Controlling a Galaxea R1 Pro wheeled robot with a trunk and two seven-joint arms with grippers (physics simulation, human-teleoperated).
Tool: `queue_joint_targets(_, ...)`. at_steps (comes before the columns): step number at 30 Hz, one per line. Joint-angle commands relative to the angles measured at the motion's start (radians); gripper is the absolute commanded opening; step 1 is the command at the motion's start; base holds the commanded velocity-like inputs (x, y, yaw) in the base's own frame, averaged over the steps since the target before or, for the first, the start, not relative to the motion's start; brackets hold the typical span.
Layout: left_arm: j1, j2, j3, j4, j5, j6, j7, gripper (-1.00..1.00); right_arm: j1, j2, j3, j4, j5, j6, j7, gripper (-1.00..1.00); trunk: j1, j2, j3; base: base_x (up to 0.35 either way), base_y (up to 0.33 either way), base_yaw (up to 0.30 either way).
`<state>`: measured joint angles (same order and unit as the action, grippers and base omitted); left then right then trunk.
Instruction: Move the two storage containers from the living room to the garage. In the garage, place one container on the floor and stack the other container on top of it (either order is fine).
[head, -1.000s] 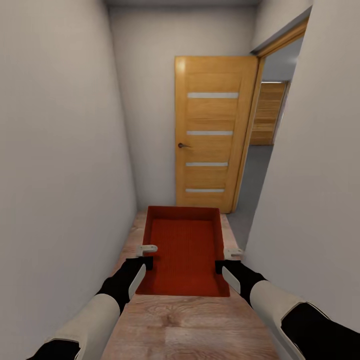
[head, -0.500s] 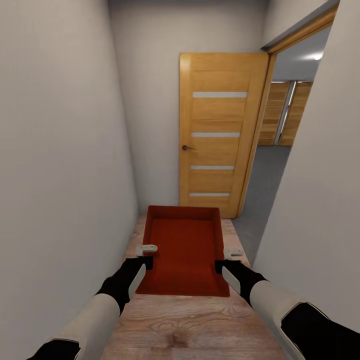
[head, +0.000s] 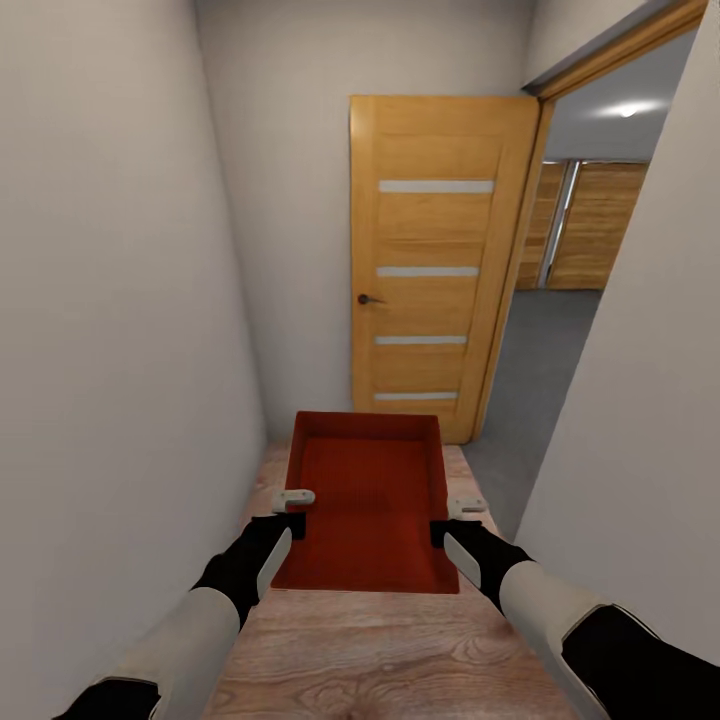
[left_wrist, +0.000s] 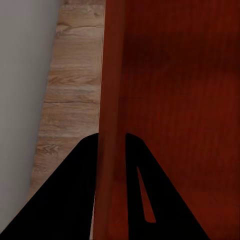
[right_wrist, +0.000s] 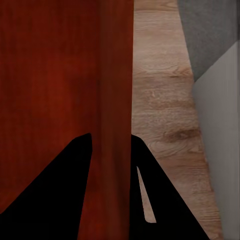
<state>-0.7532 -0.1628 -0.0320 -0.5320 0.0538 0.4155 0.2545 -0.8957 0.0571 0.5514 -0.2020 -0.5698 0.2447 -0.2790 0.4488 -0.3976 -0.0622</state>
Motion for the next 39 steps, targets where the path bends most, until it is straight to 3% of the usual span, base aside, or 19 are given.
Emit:
queue_joint_targets(1,0.000,0.002,-0.012,0.021,0.028,0.040,0.009,-1.00,-0.002,-0.010,-0.007,-0.005,0.016,0.005,-0.003,-1.00,0.001,-0.002,-0.003,0.321,0.086,-0.208)
queue_joint_targets(9,0.000,0.002,-0.013,0.021,0.028,0.040,0.009,-1.00,-0.003,-0.010,-0.007,-0.005,0.016,0.005,-0.003,-1.00,0.001,-0.002,-0.007,0.321,0.086,-0.163)
queue_joint_targets(39,0.000,0.002,-0.014,0.017,0.028,0.040,0.009,-1.00,-0.002,-0.010,-0.007,-0.005,0.016,0.005,-0.003,-1.00,0.001,-0.002,-0.008,0.321,0.085,-0.003)
